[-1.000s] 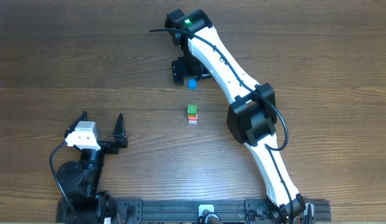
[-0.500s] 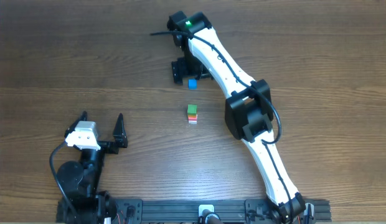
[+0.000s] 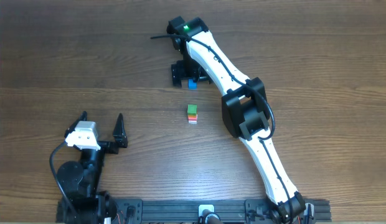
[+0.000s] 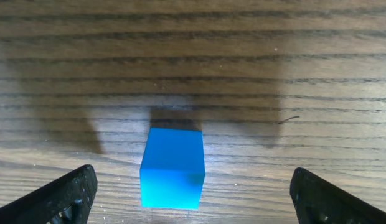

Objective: Stack Cubes

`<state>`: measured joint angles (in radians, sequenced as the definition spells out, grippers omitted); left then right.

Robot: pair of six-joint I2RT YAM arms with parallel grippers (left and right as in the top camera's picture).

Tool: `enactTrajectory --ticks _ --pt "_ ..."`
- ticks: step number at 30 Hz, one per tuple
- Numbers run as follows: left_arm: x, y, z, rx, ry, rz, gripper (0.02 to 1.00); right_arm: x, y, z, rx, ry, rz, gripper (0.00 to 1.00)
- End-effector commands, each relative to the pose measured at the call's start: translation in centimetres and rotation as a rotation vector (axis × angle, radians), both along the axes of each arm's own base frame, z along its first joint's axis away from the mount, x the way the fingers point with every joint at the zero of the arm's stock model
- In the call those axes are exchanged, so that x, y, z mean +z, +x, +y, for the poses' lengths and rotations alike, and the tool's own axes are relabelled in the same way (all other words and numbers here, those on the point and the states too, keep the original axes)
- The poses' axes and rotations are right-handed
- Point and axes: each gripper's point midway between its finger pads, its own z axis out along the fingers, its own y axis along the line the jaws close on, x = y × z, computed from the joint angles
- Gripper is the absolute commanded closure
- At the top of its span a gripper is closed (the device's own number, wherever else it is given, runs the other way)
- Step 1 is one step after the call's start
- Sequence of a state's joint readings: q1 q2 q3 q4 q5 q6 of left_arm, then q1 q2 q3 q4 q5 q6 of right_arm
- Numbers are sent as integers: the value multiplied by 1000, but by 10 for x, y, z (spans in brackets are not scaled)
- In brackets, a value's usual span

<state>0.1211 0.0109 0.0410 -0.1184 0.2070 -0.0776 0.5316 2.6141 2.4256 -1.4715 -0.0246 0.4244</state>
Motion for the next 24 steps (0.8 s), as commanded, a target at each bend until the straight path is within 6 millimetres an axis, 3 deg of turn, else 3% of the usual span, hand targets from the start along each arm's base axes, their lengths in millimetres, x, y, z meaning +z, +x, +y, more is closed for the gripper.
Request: enactTrajectory --ticks 1,24 --pt "-2 0 0 -5 14 -4 18 -7 1 2 -41 -16 -2 38" --pt "-2 0 0 -5 14 -4 18 -13 4 5 -57 -18 -17 86"
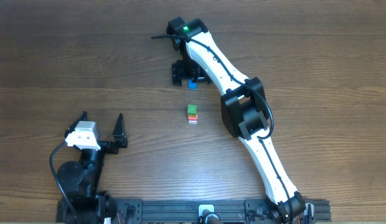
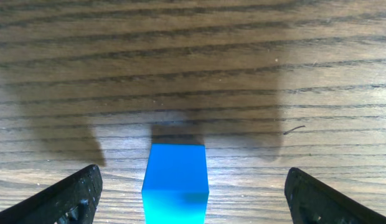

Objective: Stack Cubes

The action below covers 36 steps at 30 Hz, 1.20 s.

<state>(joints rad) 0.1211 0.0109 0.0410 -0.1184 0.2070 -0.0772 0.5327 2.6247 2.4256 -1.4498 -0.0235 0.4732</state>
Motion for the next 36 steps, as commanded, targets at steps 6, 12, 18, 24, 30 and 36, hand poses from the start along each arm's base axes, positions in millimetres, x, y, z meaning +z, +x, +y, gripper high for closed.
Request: enactTrajectory --ticks 6,12,18,24,30,36 --pt "-2 0 0 -5 13 -4 18 -9 0 4 -21 -20 -5 119" --pt "-2 0 0 -5 13 -4 18 -10 -1 5 -27 -22 -3 183" --pt "-2 0 0 -5 13 -4 18 -12 -3 4 -29 -27 4 354" --pt "-2 0 0 -5 13 -4 20 -14 -3 4 -32 -26 2 535" --pt "-2 0 0 -5 13 -4 18 -14 -2 4 -36 -25 1 660" --pt "-2 0 0 -5 13 -4 18 -14 -2 4 -36 -25 0 741"
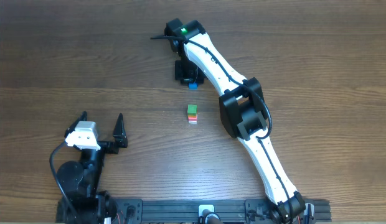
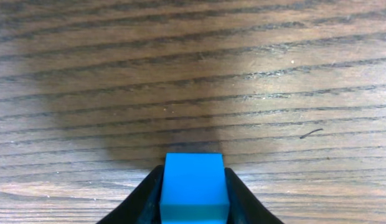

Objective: Stack Cubes

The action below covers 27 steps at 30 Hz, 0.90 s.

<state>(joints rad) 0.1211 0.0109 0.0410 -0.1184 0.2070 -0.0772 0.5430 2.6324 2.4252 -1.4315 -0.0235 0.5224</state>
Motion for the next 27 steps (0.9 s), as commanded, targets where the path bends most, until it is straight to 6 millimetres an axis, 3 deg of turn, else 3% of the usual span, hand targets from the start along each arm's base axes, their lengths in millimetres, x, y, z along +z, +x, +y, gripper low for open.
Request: enactTrajectory --ticks 1,17,27 --pt "-2 0 0 -5 13 -4 18 -10 -3 -2 2 -26 11 752" --pt "-2 0 0 -5 13 -4 23 -7 -5 -1 -3 -20 20 833" --pt "-2 0 0 -5 13 -4 18 32 -1 -1 -15 13 -34 855"
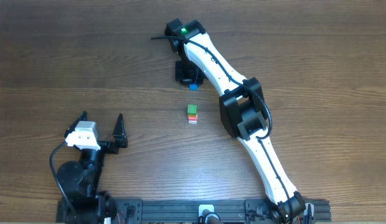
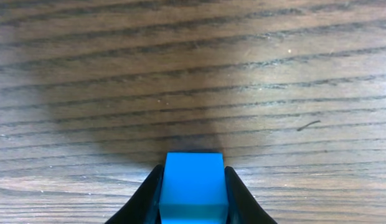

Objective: Stack Cubes

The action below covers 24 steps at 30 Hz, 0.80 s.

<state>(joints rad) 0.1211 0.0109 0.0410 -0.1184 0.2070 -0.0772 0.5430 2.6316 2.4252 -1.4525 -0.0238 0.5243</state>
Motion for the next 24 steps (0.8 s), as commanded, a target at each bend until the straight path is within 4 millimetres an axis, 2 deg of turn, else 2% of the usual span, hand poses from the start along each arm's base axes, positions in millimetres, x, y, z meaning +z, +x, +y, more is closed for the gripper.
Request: enactTrajectory --ticks 1,13,16,24 --pt "-2 0 0 -5 13 -4 18 36 3 1 -13 27 -58 858" --pt "-2 0 0 -5 13 -4 20 94 -1 -6 -50 46 -133 875" --pt "-2 0 0 -5 13 -4 20 110 -7 -14 -73 25 -145 879" --pt "-2 0 0 -5 13 -4 20 151 -34 -19 -104 11 -157 877"
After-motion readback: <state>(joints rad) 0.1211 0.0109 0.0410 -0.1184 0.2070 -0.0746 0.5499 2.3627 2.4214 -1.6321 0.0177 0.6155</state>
